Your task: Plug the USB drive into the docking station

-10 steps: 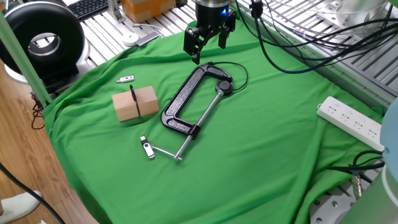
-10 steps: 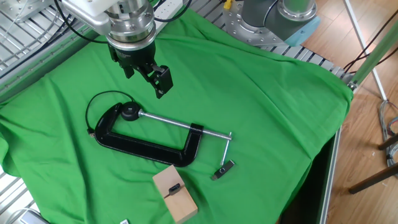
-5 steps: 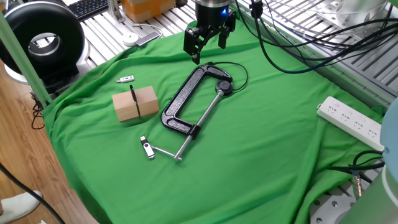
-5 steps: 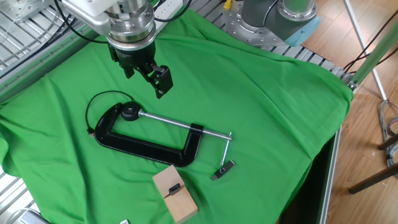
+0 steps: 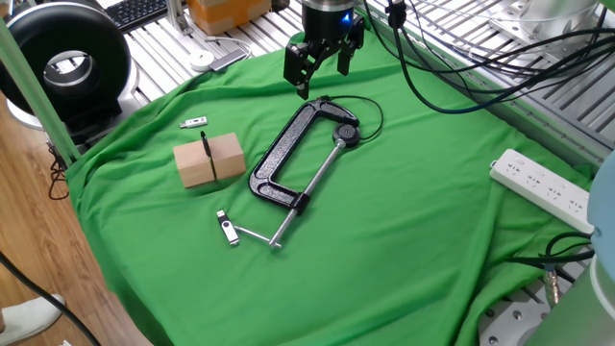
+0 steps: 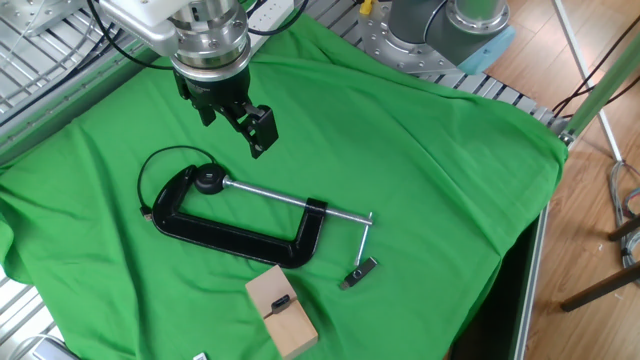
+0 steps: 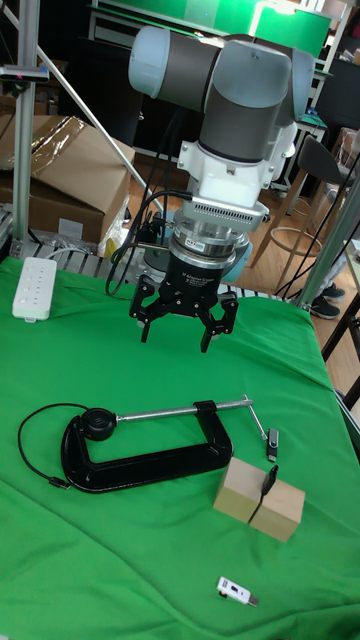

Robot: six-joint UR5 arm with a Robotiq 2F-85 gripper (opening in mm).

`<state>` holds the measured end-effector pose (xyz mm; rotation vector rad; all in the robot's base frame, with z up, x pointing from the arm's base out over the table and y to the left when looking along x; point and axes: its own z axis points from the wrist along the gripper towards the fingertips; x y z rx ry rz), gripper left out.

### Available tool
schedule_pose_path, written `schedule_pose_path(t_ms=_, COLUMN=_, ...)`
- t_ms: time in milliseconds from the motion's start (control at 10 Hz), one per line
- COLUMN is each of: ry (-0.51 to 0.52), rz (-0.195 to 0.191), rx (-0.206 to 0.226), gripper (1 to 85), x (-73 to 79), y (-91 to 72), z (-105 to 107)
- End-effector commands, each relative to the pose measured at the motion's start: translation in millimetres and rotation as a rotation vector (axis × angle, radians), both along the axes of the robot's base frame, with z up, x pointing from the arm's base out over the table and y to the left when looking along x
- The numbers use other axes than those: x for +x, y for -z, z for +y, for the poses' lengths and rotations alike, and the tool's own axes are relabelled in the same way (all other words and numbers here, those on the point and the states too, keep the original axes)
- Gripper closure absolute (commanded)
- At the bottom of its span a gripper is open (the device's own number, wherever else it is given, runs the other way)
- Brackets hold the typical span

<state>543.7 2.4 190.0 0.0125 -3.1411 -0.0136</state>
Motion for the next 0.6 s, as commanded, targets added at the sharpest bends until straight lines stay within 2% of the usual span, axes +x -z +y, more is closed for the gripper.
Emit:
schedule_pose_path(t_ms=0, ry=0.334, rz=-0.016, rx=-0.057, gripper=84.0, x=2.2, y=-0.3, z=-13.0)
schedule_pose_path(t_ms=200, ry=0.349, rz=-0.017, rx=-0.071, gripper=84.0, x=4.4, y=-0.1, z=-4.4)
schedule_pose_path(t_ms=500, ry=0.366, rz=-0.016, rx=-0.061, gripper=84.0, x=7.6, y=2.2, z=11.2)
